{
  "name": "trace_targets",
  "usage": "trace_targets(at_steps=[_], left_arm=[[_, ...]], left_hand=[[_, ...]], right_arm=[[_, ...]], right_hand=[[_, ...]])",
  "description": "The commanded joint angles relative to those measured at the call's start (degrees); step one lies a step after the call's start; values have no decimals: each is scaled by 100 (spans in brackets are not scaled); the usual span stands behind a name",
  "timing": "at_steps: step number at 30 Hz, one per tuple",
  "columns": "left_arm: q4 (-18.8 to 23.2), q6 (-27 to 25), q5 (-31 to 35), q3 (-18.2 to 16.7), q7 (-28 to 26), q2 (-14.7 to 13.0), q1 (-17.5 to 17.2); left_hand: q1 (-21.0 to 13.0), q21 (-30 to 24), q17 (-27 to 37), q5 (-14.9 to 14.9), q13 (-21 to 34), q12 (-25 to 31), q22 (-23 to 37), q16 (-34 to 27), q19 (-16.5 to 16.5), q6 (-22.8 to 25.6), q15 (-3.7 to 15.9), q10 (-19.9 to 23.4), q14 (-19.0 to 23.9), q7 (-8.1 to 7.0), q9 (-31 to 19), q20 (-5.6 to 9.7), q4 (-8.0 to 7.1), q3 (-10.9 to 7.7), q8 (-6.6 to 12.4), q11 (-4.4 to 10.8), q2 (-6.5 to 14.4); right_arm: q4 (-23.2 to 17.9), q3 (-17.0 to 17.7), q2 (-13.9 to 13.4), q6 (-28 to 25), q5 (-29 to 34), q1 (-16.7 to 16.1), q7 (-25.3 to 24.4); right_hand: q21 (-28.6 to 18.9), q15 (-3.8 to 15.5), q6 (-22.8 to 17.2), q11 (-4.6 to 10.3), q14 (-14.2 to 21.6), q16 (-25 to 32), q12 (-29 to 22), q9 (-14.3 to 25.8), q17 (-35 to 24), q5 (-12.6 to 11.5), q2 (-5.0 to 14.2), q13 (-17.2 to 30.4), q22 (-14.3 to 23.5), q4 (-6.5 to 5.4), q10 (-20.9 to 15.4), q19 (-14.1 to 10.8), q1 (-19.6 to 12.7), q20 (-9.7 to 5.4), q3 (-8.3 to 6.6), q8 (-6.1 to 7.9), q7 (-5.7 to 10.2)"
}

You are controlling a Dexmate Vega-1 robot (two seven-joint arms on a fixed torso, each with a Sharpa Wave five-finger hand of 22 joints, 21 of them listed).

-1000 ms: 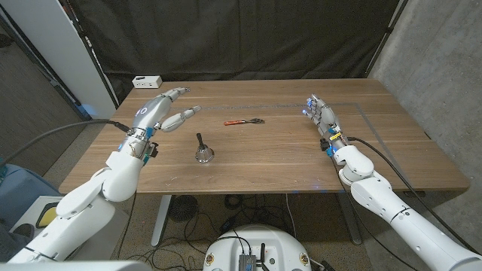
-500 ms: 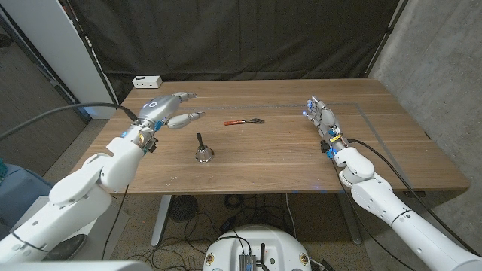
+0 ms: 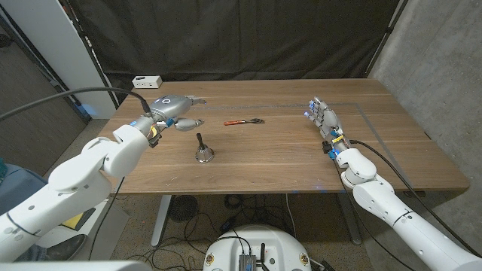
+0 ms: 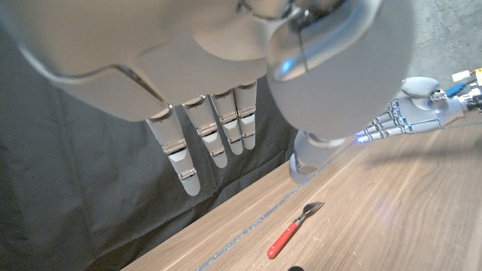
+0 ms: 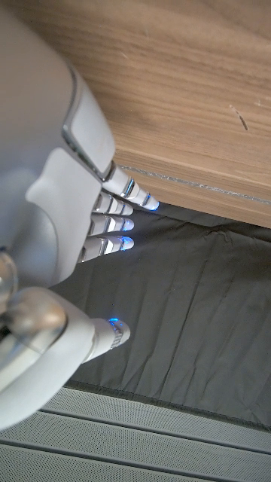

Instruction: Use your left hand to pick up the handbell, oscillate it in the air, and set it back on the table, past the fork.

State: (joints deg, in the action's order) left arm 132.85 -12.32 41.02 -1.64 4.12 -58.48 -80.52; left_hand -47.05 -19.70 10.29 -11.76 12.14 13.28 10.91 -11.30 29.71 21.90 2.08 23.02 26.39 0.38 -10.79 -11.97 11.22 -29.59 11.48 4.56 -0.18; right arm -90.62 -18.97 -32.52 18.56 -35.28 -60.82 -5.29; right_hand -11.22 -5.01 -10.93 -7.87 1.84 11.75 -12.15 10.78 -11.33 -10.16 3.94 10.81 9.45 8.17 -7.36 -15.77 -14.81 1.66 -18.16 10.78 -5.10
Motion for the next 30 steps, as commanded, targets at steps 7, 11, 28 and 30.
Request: trace_targets(at_steps=[7,11,28,30], left_arm=[[281,-91,-245,253,1349,-790,521],[313,-179,-320,385,1560,-879,687],[178,-345,-548,924,1747,-1199,1151],[129,-350,-574,1020,1727,-1202,1217]], left_hand=[[-532,-45,23,43,51,-5,-13,-10,271,110,67,33,16,-115,-18,5,-53,-7,34,132,-66],[-669,-105,33,73,69,21,-14,-46,474,219,60,85,82,-80,-23,5,-98,36,65,104,-31],[-1137,-203,64,98,134,143,-26,-152,881,605,113,386,320,-3,-46,124,-103,137,156,18,120],[-1157,-203,67,100,138,145,-26,-164,888,622,116,393,346,11,-47,127,-108,148,158,9,125]], right_arm=[[50,39,-64,14,-58,49,126],[15,56,-86,-14,-73,48,121],[-85,45,-147,-118,-22,56,75],[-129,50,-152,-198,-46,44,25]], right_hand=[[8,-64,17,11,1,-24,2,27,-17,-5,-4,8,31,11,14,-7,-41,23,32,7,15],[9,-64,18,8,-1,-25,3,27,-17,-5,-6,8,31,12,13,-8,-42,26,34,8,13],[14,-70,23,17,-11,-31,9,27,-18,-6,-9,11,31,12,23,-3,-46,25,40,12,16],[15,-69,20,16,-7,-29,11,27,-19,-6,-8,11,31,12,26,-2,-46,24,40,13,12]])
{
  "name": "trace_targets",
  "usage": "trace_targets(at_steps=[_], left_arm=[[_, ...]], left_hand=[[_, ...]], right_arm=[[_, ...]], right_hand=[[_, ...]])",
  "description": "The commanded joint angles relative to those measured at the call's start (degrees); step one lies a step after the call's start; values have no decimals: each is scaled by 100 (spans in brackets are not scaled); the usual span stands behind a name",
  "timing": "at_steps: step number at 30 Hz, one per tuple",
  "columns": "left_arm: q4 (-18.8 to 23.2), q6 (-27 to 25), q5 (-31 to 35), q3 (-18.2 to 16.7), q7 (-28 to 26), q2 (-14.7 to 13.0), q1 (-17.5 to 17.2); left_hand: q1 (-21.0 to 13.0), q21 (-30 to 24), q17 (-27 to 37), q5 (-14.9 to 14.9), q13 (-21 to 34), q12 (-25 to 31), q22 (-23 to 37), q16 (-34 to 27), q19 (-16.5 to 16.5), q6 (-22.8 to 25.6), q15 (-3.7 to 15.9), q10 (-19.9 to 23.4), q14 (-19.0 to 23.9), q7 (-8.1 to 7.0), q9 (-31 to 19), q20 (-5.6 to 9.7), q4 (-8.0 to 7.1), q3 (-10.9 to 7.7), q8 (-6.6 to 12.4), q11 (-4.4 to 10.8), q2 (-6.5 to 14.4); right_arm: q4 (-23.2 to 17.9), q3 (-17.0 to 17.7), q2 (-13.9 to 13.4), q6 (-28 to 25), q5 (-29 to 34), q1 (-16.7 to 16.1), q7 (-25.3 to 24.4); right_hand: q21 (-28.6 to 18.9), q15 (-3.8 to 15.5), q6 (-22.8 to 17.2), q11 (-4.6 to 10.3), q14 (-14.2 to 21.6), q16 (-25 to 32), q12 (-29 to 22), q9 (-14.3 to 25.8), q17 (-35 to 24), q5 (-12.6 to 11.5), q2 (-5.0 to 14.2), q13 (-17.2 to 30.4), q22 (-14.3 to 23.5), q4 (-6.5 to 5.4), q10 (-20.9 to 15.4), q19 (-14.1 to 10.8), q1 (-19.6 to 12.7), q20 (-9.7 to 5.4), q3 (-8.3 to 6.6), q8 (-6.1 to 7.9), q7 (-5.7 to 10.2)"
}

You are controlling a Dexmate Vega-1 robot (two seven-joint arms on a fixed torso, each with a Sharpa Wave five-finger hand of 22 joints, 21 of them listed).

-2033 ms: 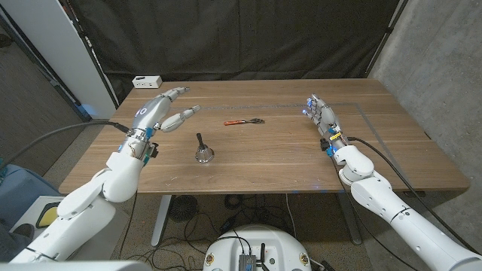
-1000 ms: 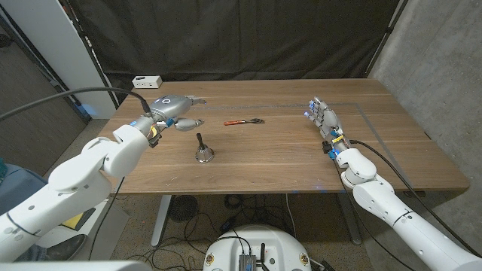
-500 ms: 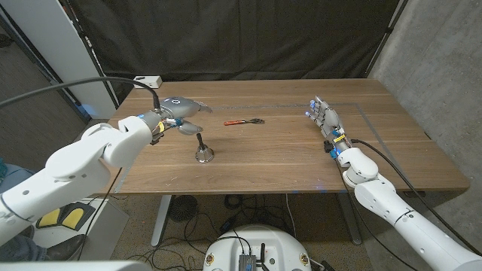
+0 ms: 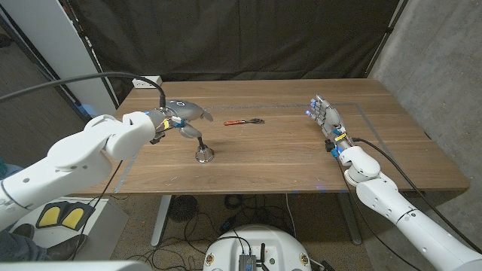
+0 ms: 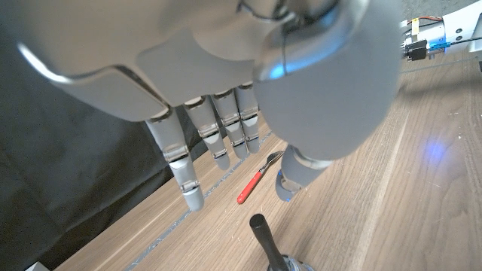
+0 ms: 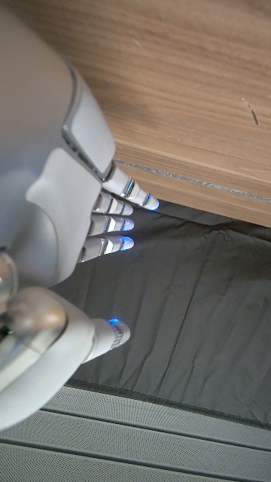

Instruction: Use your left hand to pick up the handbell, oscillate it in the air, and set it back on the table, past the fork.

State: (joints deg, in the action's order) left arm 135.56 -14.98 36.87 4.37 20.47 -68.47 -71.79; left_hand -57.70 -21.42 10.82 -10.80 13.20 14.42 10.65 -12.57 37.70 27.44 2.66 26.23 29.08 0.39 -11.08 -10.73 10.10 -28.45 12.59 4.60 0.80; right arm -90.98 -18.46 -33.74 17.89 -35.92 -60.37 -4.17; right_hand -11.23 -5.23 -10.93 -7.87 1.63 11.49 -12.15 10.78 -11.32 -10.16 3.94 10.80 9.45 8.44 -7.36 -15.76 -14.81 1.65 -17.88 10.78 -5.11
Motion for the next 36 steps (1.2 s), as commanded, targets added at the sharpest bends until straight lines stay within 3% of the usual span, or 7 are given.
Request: trace_targets(at_steps=[1,9,16,27,36], left_arm=[[-161,-86,-187,449,90,-210,372],[-327,-119,-315,743,37,-261,626],[-494,-38,-501,980,-48,-254,822],[-588,-91,-599,1281,-118,-246,1054],[-661,-165,-611,1522,-114,-198,1215]], left_hand=[[-102,-31,15,6,34,32,0,-37,95,78,56,75,76,21,-19,4,1,40,49,-5,30],[-307,-64,35,12,60,73,-8,-84,246,215,-6,204,172,180,-30,214,-3,117,65,-203,85],[-457,-93,61,16,78,112,-12,-161,368,343,-26,334,327,259,-40,412,-19,185,84,-273,154],[-734,-160,89,13,101,170,-11,-246,581,564,-76,547,493,390,-54,569,-4,264,120,-369,242],[-893,-192,103,11,118,196,-6,-298,663,697,-63,647,599,402,-61,648,5,314,144,-318,263]], right_arm=[[-78,-12,-46,-107,59,4,-71],[-88,-8,-21,-131,44,-2,-118],[-73,-25,-12,-152,49,3,-125],[-62,-26,-26,-206,61,52,-139],[24,-47,-24,-215,44,107,-68]], right_hand=[[16,-47,23,15,13,-4,10,27,-20,-6,-8,12,31,-16,24,0,-47,28,12,12,14],[18,-45,20,16,14,-4,12,28,-21,-8,-5,13,31,-17,26,-1,-50,21,14,16,11],[18,-44,19,13,10,-6,13,28,-22,-9,-4,14,31,-17,26,-2,-52,23,17,18,10],[19,-44,23,7,14,-4,13,28,-24,-10,1,15,32,-19,22,-2,-56,20,20,19,15],[20,-47,27,-2,13,-5,12,28,-23,-10,-1,16,32,-17,18,-4,-60,27,23,19,13]])
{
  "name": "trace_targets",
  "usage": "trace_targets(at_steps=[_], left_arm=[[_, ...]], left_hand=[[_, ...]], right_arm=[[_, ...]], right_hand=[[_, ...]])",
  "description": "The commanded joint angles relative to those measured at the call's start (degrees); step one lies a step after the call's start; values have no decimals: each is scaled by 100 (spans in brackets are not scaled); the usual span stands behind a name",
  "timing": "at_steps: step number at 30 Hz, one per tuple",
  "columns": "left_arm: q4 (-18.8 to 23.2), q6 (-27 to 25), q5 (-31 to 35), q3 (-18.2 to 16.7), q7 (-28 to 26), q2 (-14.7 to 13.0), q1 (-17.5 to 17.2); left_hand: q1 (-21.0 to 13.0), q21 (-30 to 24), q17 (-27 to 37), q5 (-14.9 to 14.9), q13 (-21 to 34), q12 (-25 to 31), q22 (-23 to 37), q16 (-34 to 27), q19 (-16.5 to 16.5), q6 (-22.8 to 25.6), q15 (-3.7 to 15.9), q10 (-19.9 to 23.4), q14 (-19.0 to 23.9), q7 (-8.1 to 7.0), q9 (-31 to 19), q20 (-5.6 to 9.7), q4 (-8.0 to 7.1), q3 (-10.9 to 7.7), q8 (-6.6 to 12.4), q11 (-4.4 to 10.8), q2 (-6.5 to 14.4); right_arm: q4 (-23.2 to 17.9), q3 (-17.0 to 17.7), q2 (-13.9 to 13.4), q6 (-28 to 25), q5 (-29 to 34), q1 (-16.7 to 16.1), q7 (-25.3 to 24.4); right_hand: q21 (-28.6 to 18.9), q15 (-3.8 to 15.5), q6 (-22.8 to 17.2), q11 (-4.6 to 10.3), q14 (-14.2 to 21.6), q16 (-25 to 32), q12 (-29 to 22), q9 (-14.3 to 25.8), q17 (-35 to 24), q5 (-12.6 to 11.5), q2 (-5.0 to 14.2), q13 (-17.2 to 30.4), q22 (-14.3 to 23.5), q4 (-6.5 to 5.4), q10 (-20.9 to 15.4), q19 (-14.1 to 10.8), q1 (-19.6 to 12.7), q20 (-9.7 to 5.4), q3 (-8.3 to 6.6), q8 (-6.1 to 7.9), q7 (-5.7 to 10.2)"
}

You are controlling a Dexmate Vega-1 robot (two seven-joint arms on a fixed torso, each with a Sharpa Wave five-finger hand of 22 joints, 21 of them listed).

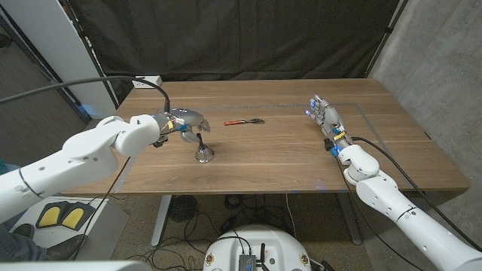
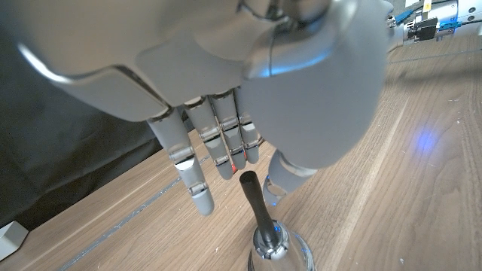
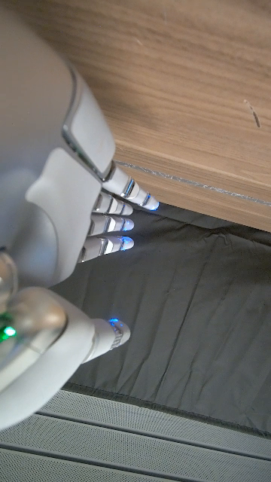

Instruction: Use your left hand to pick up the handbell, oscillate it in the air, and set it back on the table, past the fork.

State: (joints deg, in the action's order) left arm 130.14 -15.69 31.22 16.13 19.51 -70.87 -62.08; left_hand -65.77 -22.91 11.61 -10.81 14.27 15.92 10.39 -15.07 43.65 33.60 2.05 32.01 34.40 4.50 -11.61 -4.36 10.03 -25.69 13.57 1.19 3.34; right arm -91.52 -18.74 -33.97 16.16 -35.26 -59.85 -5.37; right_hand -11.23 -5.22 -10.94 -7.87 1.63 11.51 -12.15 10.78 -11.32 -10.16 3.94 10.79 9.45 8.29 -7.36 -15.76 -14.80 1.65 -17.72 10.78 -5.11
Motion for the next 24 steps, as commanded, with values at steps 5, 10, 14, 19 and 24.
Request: trace_targets(at_steps=[5,10,14,19,24], left_arm=[[-181,-175,-52,451,-62,99,295],[-258,-169,-144,526,-141,156,322],[-307,-156,-226,604,-126,198,379],[-361,-176,-319,683,-149,253,420],[-391,-208,-415,597,-497,258,275]], left_hand=[[-129,-50,32,12,15,47,21,-61,81,104,-3,87,87,-8,-10,9,4,55,45,4,29],[-230,-91,-2,-4,20,89,25,-74,170,229,18,233,237,4,-16,42,2,23,71,-18,70],[-303,-137,-37,-12,27,110,26,-76,276,362,24,321,378,45,-20,125,6,-6,103,-20,75],[-460,-204,-62,-26,47,158,23,-85,422,509,81,492,588,92,-28,255,18,-82,127,-48,132],[-598,-315,-77,-28,84,238,19,-127,663,772,240,750,934,60,-38,418,10,-145,190,-13,156]], right_arm=[[108,-25,1,-73,-51,81,76],[133,-30,-8,-89,-58,105,99],[173,-43,-12,-71,-43,128,133],[181,-43,-7,-99,-72,129,130],[181,-47,-6,-130,-87,119,117]], right_hand=[[21,-47,28,3,13,-8,12,28,-24,-10,0,17,32,-1,18,-3,-62,22,8,20,10],[23,-45,26,0,12,-8,12,28,-25,-10,2,18,32,-2,18,0,-63,23,9,21,12],[22,-50,28,0,12,-8,12,28,-25,-11,4,18,32,-2,18,-1,-65,27,10,21,11],[22,-54,28,-4,10,-10,13,28,-25,-11,5,18,32,-2,20,-2,-67,26,11,21,13],[24,-56,29,-2,9,-10,13,28,-26,-11,7,19,32,-3,19,2,-69,29,12,21,15]])
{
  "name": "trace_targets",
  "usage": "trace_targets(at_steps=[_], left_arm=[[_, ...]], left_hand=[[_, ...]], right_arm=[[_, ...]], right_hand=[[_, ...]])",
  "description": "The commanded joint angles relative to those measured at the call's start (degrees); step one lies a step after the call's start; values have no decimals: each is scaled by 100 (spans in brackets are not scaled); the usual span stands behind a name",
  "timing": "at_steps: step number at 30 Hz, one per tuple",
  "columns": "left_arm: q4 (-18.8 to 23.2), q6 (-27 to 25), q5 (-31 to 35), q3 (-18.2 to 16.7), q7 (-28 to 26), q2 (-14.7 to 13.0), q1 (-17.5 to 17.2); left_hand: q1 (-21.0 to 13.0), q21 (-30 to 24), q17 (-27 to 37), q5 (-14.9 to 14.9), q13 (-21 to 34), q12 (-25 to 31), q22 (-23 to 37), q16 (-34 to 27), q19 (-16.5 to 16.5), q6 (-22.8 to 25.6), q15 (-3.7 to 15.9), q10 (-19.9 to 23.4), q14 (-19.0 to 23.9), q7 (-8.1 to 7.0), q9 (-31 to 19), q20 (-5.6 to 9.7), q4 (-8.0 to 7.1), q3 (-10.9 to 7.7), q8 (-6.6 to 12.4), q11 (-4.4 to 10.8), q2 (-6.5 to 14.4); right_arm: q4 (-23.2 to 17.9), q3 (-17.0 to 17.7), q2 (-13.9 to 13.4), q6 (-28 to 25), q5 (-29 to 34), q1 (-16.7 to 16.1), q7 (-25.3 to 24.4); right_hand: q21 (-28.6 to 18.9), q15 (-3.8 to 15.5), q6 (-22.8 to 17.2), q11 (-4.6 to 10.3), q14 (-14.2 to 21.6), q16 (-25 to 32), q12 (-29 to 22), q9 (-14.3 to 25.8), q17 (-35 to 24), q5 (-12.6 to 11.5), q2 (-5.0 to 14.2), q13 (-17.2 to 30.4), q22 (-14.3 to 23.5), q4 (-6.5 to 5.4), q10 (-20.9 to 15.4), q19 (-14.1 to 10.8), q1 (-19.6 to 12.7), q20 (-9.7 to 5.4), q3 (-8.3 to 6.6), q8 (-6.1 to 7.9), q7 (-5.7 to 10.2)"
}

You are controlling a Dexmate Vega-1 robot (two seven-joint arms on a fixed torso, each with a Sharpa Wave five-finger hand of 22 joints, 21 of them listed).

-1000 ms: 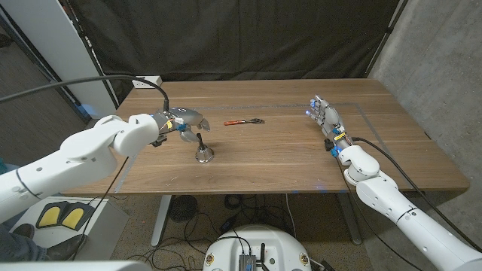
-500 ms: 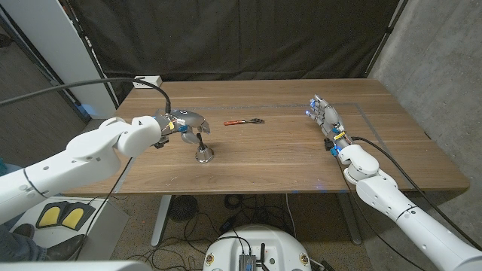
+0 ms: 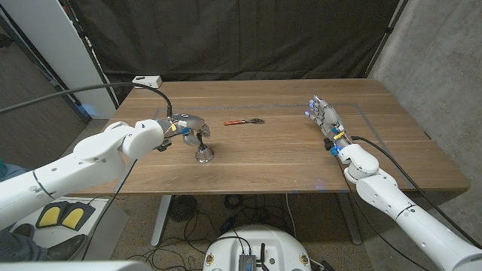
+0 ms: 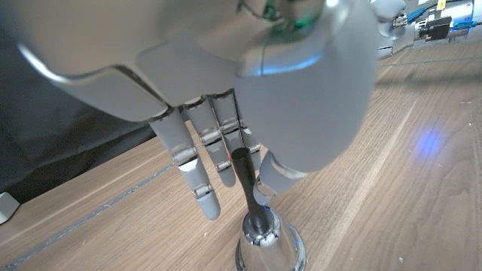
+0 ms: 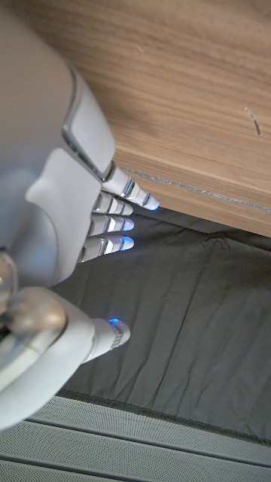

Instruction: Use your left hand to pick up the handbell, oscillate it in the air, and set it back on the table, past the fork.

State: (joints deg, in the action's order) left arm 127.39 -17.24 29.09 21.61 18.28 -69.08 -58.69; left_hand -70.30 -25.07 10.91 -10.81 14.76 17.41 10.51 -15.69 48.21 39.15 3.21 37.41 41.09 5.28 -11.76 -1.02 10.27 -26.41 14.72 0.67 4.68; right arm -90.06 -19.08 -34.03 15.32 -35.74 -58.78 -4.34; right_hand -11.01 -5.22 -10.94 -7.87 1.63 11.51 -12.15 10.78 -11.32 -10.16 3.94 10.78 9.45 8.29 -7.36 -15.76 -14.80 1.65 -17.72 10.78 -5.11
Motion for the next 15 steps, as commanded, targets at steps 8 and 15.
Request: trace_targets(at_steps=[8,15], left_arm=[[-121,-153,-269,49,-576,73,-127],[-186,-182,-499,6,-770,124,-189]], left_hand=[[-241,-260,-42,-20,57,188,-1,-20,520,610,236,644,645,-58,-37,232,-43,-160,152,160,18],[-274,-549,-76,-2,88,337,-11,-50,1051,1369,450,1377,1554,-119,-67,410,-73,-281,326,303,43]], right_arm=[[36,-45,9,-93,-8,14,-31],[32,-61,5,-86,19,17,-33]], right_hand=[[4,-57,30,0,8,-10,12,28,-27,-11,8,20,32,-5,16,6,-69,30,15,22,11],[10,-71,39,16,-12,-18,15,29,-29,-11,9,20,32,-7,25,23,-68,35,18,19,19]])
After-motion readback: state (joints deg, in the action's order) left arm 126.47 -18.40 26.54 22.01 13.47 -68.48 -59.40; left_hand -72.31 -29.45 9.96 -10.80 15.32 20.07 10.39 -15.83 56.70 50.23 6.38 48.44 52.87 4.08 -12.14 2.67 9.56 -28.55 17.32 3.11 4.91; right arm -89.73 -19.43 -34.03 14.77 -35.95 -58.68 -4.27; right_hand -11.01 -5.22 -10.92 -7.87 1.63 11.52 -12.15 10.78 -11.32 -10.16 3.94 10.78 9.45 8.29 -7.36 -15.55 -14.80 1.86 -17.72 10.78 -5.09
